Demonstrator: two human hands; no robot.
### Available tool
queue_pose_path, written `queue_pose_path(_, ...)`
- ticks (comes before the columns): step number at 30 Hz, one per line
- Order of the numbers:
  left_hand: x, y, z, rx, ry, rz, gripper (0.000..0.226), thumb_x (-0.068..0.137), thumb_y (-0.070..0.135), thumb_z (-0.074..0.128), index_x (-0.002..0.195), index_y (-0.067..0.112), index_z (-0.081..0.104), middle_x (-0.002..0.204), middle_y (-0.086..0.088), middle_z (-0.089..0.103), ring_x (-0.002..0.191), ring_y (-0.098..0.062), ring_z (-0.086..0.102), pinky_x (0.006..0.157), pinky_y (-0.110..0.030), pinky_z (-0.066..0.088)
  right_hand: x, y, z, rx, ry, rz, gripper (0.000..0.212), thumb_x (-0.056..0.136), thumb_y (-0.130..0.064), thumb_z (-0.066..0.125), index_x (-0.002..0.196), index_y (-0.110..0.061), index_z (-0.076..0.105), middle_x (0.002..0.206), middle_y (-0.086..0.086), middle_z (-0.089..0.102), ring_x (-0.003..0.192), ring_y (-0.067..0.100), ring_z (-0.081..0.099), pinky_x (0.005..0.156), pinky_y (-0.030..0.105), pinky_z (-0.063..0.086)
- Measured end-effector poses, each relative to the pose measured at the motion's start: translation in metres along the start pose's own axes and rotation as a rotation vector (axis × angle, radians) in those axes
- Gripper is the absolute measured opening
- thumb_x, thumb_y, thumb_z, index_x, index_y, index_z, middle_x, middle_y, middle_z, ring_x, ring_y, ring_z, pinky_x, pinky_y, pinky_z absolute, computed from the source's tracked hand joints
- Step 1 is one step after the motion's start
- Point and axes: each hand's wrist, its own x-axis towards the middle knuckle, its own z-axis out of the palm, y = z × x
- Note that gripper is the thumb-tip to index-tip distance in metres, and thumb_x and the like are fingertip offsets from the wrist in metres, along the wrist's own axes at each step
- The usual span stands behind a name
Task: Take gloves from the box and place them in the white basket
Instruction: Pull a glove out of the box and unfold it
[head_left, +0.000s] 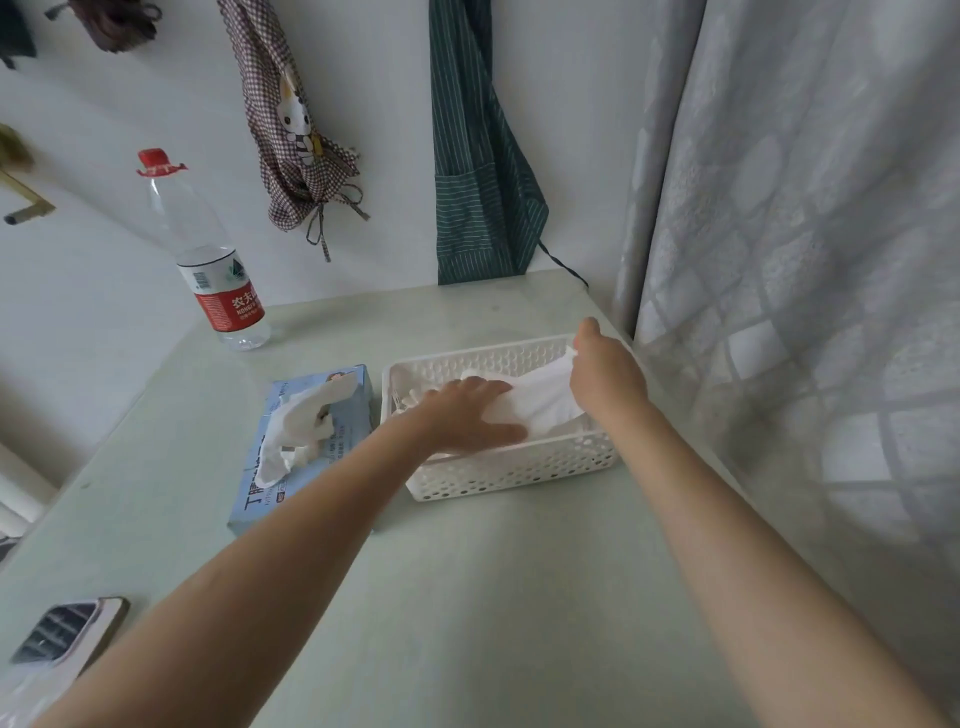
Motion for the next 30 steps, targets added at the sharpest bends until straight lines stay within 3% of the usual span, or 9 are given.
queue_pose_path(4, 0.007, -0.003, 0.004, -0.033, -0.130, 0.023, 0.074, 0.093, 0.072, 0.030, 0.155, 0.034, 0.016, 0.163, 0.003, 0.015, 0.151, -0.025, 0.011, 0.119, -0.055, 0.013, -0.004, -0.001, 0.003, -0.274, 0.003, -0.088, 0.039, 0.089, 0.007, 0.043, 0.127, -0.004, 0.040, 0.106, 0.015, 0.063, 0.089, 0.032, 0.065, 0.059, 0.034, 0.038)
queue_pose_path(8, 0.008, -0.010, -0.003, -0.134, 0.094, 0.006, 0.058, 0.099, 0.060, 0.027, 0.151, 0.034, 0.029, 0.161, 0.001, 0.024, 0.149, -0.022, 0.018, 0.119, -0.052, 0.015, -0.006, -0.003, 0.005, -0.363, -0.004, -0.114, 0.035, 0.088, 0.003, 0.050, 0.120, -0.007, 0.045, 0.111, 0.011, 0.060, 0.094, 0.028, 0.064, 0.062, 0.032, 0.037)
queue_pose_path(13, 0.002, -0.013, -0.001, 0.065, -0.152, -0.032, 0.084, 0.086, 0.075, 0.044, 0.154, 0.040, 0.010, 0.164, 0.004, 0.005, 0.151, -0.026, 0.004, 0.119, -0.057, 0.011, -0.009, -0.013, 0.003, -0.370, 0.054, -0.156, 0.031, 0.087, 0.001, 0.052, 0.116, -0.009, 0.049, 0.118, 0.013, 0.050, 0.101, 0.027, 0.056, 0.067, 0.031, 0.036)
queue_pose_path(16, 0.001, -0.019, -0.014, -0.159, 0.069, 0.014, 0.079, 0.083, 0.074, 0.052, 0.148, 0.033, 0.035, 0.156, 0.000, 0.033, 0.143, -0.026, 0.029, 0.115, -0.051, 0.028, -0.010, -0.030, -0.003, -0.268, 0.066, -0.192, 0.027, 0.088, 0.001, 0.052, 0.113, -0.007, 0.050, 0.116, 0.014, 0.048, 0.098, 0.029, 0.056, 0.065, 0.033, 0.036)
queue_pose_path(19, -0.015, -0.034, -0.042, -0.345, 0.465, 0.007, 0.035, 0.093, 0.049, 0.056, 0.118, 0.026, 0.064, 0.122, -0.002, 0.061, 0.111, -0.020, 0.058, 0.096, -0.037, 0.048, -0.011, -0.055, -0.002, -0.129, 0.090, -0.266, 0.013, 0.094, -0.007, 0.049, 0.106, -0.008, 0.054, 0.106, 0.010, 0.052, 0.081, 0.025, 0.053, 0.061, 0.033, 0.037)
queue_pose_path(21, -0.033, -0.053, -0.055, -0.383, 0.599, -0.103, 0.016, 0.093, 0.033, 0.056, 0.098, 0.025, 0.069, 0.103, 0.002, 0.068, 0.094, -0.018, 0.063, 0.082, -0.032, 0.052, -0.013, -0.077, 0.004, -0.002, 0.050, -0.327, 0.009, 0.095, -0.012, 0.049, 0.100, -0.011, 0.057, 0.100, 0.006, 0.054, 0.077, 0.023, 0.054, 0.060, 0.031, 0.040)
queue_pose_path(24, -0.060, -0.085, -0.061, -0.347, 0.610, -0.269, 0.012, 0.088, 0.025, 0.058, 0.088, 0.027, 0.070, 0.090, 0.007, 0.068, 0.085, -0.017, 0.063, 0.073, -0.028, 0.051, -0.021, -0.116, 0.018, 0.181, -0.075, -0.405, 0.007, 0.094, -0.017, 0.052, 0.095, -0.016, 0.058, 0.096, 0.001, 0.058, 0.080, 0.020, 0.056, 0.063, 0.030, 0.044)
queue_pose_path(27, -0.084, -0.117, -0.060, -0.317, 0.582, -0.367, 0.003, 0.081, 0.031, 0.068, 0.084, 0.031, 0.067, 0.089, 0.006, 0.065, 0.079, -0.015, 0.063, 0.064, -0.026, 0.046, -0.031, -0.155, 0.033, 0.248, -0.177, -0.480, 0.008, 0.093, -0.017, 0.054, 0.096, -0.016, 0.061, 0.094, 0.000, 0.057, 0.084, 0.019, 0.056, 0.067, 0.030, 0.044)
queue_pose_path(30, -0.106, -0.142, -0.054, -0.279, 0.499, -0.418, 0.030, 0.074, 0.047, 0.077, 0.092, 0.029, 0.063, 0.089, 0.007, 0.059, 0.072, -0.012, 0.060, 0.064, -0.026, 0.044, -0.041, -0.185, 0.047, 0.248, -0.202, -0.543, 0.008, 0.091, -0.017, 0.054, 0.095, -0.016, 0.062, 0.092, -0.002, 0.055, 0.087, 0.019, 0.054, 0.076, 0.032, 0.046)
